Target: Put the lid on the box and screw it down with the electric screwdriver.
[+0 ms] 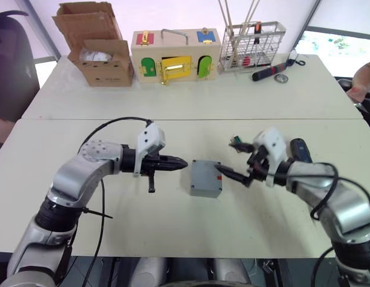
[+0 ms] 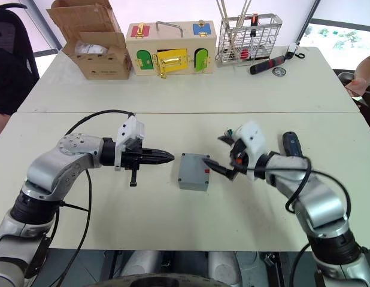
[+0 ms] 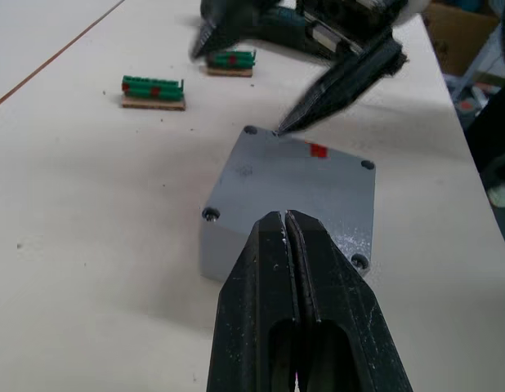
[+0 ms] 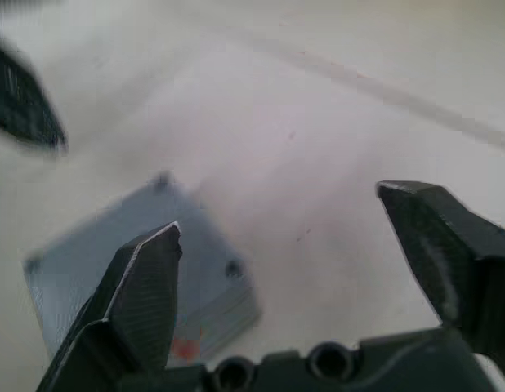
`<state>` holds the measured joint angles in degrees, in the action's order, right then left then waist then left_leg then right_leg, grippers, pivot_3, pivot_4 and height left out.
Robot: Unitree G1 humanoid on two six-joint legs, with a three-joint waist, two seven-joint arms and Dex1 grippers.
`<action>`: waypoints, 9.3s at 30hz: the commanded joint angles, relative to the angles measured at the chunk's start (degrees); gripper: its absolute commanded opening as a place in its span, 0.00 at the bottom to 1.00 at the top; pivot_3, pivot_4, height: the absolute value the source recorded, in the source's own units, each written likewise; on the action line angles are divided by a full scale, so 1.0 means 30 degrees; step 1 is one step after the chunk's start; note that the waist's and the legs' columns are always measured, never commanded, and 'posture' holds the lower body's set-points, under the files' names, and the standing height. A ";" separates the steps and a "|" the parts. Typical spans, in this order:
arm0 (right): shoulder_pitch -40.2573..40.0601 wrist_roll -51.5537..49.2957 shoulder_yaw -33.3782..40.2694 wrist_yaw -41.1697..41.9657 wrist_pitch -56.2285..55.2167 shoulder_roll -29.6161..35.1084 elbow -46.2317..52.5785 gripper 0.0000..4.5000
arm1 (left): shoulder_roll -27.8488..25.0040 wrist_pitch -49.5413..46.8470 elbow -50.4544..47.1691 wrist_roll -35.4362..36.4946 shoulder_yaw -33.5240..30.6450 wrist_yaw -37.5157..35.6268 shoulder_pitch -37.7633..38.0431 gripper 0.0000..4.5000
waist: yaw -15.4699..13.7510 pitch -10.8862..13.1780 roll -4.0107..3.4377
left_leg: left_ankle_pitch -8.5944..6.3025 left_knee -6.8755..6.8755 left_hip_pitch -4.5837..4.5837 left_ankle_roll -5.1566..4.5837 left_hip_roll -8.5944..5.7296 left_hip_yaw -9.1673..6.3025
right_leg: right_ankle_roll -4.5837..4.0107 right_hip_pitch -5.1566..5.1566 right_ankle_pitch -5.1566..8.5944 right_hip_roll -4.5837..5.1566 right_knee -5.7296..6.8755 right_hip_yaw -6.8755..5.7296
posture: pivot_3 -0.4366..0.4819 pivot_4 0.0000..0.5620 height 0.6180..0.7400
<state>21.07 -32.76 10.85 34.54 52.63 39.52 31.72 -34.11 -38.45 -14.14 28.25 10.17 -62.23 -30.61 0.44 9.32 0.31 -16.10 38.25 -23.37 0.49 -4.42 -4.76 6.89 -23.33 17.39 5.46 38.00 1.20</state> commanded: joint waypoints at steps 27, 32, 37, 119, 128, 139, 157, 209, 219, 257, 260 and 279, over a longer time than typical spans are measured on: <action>0.2878 -0.1438 -0.4749 0.6494 1.2023 1.2708 -1.2272 1.00 | 0.2745 0.1589 -0.3115 -0.0063 0.1953 0.1865 0.2403 0.00 | -0.0471 -0.0011 -0.0067 | -0.0073 0.0005 -0.0004 -0.0128 0.0023 0.0105 | -0.0002 0.0009 0.0000 0.0030 -0.0077 0.0034 | 0.48 0.27 1.00; 0.4459 -0.0341 -0.6983 0.6528 1.1671 1.2045 -1.3742 1.00 | 0.1743 0.1186 -0.3925 0.0427 0.1655 0.1340 0.2476 0.00 | -0.0378 -0.0012 -0.0070 | -0.0034 -0.0010 -0.0014 -0.0058 0.0021 0.0105 | -0.0001 -0.0002 0.0000 0.0026 -0.0107 0.0024 | 0.48 0.27 1.00; 0.4456 0.0048 -0.8154 0.6801 1.1390 1.1788 -1.3641 1.00 | 0.0823 0.1280 -0.4706 0.0036 0.2106 0.1086 0.2186 0.00 | -0.0419 -0.0009 -0.0079 | -0.0033 -0.0015 -0.0015 -0.0057 0.0019 0.0109 | -0.0002 -0.0004 0.0000 0.0029 -0.0109 0.0027 | 0.48 0.27 1.00; -0.4872 0.3278 -0.1961 -0.4997 -0.7438 -0.8395 0.3555 0.43 | 0.2057 0.5684 0.5467 -0.4570 0.3911 -0.3918 -0.2715 0.00 | 0.0135 -0.0179 -0.0154 | 0.0019 -0.0011 -0.0118 0.0016 -0.0004 0.0073 | -0.0021 -0.0209 -0.0017 -0.0038 0.0092 0.0021 | 0.48 0.27 1.00; -0.5576 0.2946 -0.2490 -0.4670 -0.7317 -0.7651 0.3575 0.43 | 0.2362 0.5733 0.5517 -0.4750 0.3950 -0.3936 -0.2784 0.00 | 0.0108 -0.0180 -0.0154 | 0.0018 -0.0011 -0.0079 0.0013 -0.0005 0.0068 | -0.0021 -0.0155 -0.0017 -0.0038 0.0084 0.0020 | 0.48 0.27 1.00; -0.6898 0.4323 -0.5365 -0.3828 -0.7953 -0.5973 0.2952 0.43 | 0.2787 0.6739 0.6204 -0.5493 0.4336 -0.3878 -0.2449 0.00 | 0.0127 -0.0229 -0.0084 | 0.0005 -0.0025 0.0069 -0.0006 0.0027 0.0048 | -0.0020 0.0011 -0.0013 -0.0079 0.0040 0.0014 | 0.48 0.27 1.00; -0.8281 0.4931 -0.5632 -0.4489 -0.7733 -0.6012 0.2211 0.43 | 0.2621 0.6941 0.5823 -0.6150 0.4968 -0.3983 -0.1965 0.00 | 0.0065 -0.0466 0.0133 | -0.0090 -0.0080 0.0355 -0.0156 0.0042 0.0003 | -0.0020 0.0320 -0.0002 -0.0102 -0.0041 0.0015 | 0.48 0.27 1.00; -0.3225 -0.0980 -0.0888 -0.4516 -0.4391 -0.4479 0.4616 0.43 | 0.3315 0.6342 0.6761 -0.5217 0.3813 -0.3705 -0.1815 0.00 | 0.0009 -0.0524 0.0004 | -0.0119 -0.0348 0.0606 -0.0190 0.0061 -0.0052 | -0.0021 0.0644 0.0005 -0.0064 -0.0451 0.0031 | 0.48 0.27 1.00; 0.2633 -1.1890 0.3799 -0.6948 0.0180 -0.0870 0.1570 0.43 | 0.3193 0.2106 0.5527 -0.1074 -0.0551 -0.2674 -0.3431 0.00 | 0.0091 -0.0316 -0.0004 | -0.0007 -0.0288 0.0120 -0.0012 0.0055 -0.0045 | -0.0017 0.0117 -0.0001 -0.0038 -0.0276 0.0011 | 0.48 0.27 1.00; 0.6334 -0.1099 -0.8578 0.5446 0.8265 1.1504 -1.8520 0.43 | 0.0097 0.0465 -0.6095 0.1360 0.0763 0.1173 0.3764 0.00 | -0.0370 -0.0101 -0.0279 | -0.0070 -0.0061 -0.0040 -0.0121 0.0035 0.0097 | -0.0019 0.0028 -0.0007 0.0012 -0.0265 0.0031 | 0.48 0.27 1.00; 0.6448 -0.0113 -0.8651 0.6181 0.7884 1.1170 -1.9138 0.43 | 0.0102 0.0542 -0.6033 0.1401 0.0766 0.1244 0.3807 0.00 | -0.0404 -0.0101 -0.0280 | -0.0054 -0.0062 -0.0040 -0.0093 0.0032 0.0098 | -0.0019 0.0029 -0.0007 0.0015 -0.0266 0.0032 | 0.48 0.27 1.00; 0.6484 0.2557 -0.3937 0.6994 0.2149 1.1210 -1.5701 0.99 | -0.0854 -0.0799 -0.3222 0.3197 -0.1736 0.0850 0.2562 0.00 | -0.0338 -0.0088 -0.0301 | -0.0051 -0.0052 -0.0033 -0.0085 0.0025 0.0097 | -0.0018 0.0017 -0.0007 0.0012 -0.0246 0.0032 | 0.48 0.27 1.00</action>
<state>39.95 -23.91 -7.17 54.43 62.68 70.66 -21.78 -35.69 -39.20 -24.47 34.75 9.90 -59.97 -21.99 -0.58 9.06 -0.59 -16.25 38.06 -23.48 0.24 -4.33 -4.47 6.84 -23.33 17.36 5.48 37.30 1.31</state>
